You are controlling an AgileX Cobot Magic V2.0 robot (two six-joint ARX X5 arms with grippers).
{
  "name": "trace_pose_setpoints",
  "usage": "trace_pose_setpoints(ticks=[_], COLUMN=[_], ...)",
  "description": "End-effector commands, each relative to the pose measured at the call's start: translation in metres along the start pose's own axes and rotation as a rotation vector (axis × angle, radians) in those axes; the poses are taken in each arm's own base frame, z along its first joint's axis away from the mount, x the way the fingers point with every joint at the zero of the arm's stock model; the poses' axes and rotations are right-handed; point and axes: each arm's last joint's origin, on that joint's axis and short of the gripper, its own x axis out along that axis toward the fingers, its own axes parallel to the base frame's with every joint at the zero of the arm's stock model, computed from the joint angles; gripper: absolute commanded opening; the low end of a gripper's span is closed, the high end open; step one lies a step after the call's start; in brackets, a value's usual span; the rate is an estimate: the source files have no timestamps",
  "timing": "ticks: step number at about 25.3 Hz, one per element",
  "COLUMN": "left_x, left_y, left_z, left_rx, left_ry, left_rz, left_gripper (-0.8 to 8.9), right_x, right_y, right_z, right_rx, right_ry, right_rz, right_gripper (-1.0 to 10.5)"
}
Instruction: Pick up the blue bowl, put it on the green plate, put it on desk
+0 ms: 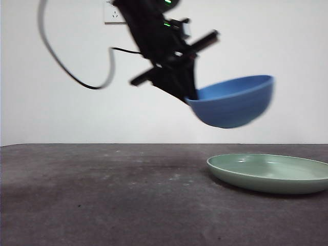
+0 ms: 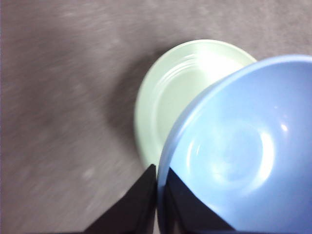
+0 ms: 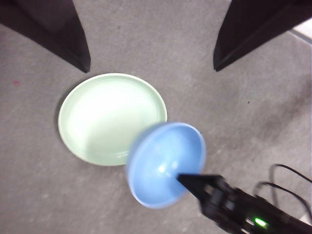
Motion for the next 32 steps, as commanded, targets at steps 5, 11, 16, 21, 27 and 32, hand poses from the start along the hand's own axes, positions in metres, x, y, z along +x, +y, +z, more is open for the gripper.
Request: trace_pose_setpoints(ticks=[5,11,16,21,27,32], left_x=[0.055,0.097,0.107,0.107,0.108,0.099], left_y=[-0.020,-0.015,-0.012,-0.012,-0.020,-0.024], left_z=[0.020,0.023,0.018,0.013,0.010,0.012], left_rx=[0.028,0.029,0.042,0.071,0.087,0.089], left_ry=[0.049,0.083,0.106,0.160,0.162,0.163], left_rz=[-0.022,0.013,0.019,0.028,0.018,0.016], left_gripper=[0.15,0.15,0.15,0.37,2.26,2.27], right_x=[-0.013,-0.013,-0.013,-0.013,-0.013,-0.013], right_y=[0.005,0.004,0.004,0.004,0.004,0.004], right_z=[0.006,0.002,0.002,0.002,0.002,0.002], right_rx=[-0.001,0.012,0.011,0.011,0.011,0.007], right_ry=[-0.028,0.011,0.010,0.010,0.011,0.011], right_rz=[-0.010,-0.013,-0.013,-0.013,-0.013,-0.014], right_gripper=[4.0,4.0,4.0,4.0,4.0,4.0])
